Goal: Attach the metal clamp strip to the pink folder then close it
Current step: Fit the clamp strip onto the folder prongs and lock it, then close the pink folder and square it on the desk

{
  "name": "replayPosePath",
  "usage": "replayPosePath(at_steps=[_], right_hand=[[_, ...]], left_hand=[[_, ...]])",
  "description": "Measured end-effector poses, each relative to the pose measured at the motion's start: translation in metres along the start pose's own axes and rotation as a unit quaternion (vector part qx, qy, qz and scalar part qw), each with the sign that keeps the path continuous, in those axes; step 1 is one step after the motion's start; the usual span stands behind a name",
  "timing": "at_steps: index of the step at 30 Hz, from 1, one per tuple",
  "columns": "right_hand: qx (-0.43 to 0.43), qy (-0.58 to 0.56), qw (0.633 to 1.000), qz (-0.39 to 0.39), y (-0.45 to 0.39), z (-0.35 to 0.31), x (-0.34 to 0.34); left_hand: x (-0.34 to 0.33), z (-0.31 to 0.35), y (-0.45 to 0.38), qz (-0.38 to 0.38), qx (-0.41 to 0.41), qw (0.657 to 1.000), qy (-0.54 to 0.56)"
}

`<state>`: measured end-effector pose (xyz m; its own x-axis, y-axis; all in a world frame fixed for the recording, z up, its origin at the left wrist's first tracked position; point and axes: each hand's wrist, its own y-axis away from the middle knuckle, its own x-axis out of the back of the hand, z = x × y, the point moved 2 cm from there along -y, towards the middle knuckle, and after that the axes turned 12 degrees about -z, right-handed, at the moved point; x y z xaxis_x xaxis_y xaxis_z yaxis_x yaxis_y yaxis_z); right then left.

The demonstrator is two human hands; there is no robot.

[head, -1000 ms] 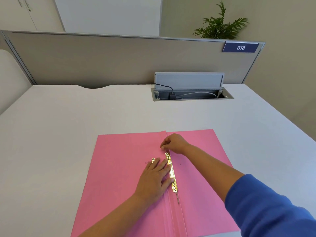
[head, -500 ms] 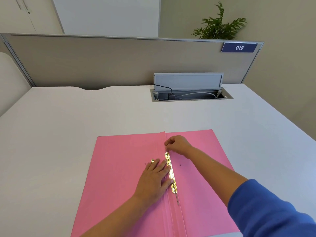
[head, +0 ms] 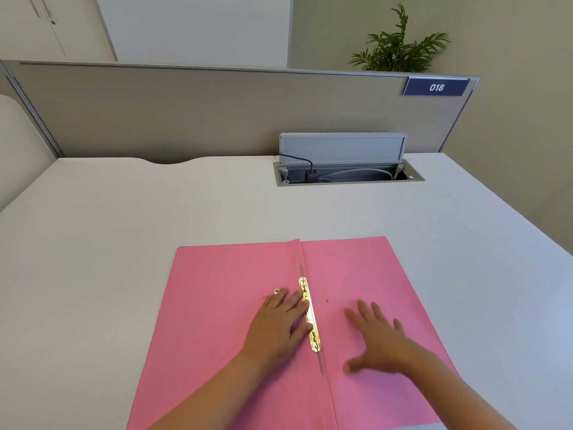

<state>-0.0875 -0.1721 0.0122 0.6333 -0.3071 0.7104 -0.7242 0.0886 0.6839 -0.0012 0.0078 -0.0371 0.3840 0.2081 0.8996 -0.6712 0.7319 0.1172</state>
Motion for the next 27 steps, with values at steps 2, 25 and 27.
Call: replayPosePath(at_steps=[2, 25, 27], right_hand=[[0.001, 0.006, 1.000, -0.020, 0.005, 0.002, -0.011], [0.032, 0.007, 0.999, 0.020, -0.062, -0.033, 0.041], [0.032, 0.010, 0.999, 0.020, -0.063, -0.034, 0.042]], left_hand=[[0.002, -0.003, -0.004, -0.012, 0.003, 1.000, 0.003], [0.109, -0.151, 0.065, 0.161, 0.537, 0.799, 0.216], [0.113, -0.158, 0.065, 0.155, 0.539, 0.793, 0.238]])
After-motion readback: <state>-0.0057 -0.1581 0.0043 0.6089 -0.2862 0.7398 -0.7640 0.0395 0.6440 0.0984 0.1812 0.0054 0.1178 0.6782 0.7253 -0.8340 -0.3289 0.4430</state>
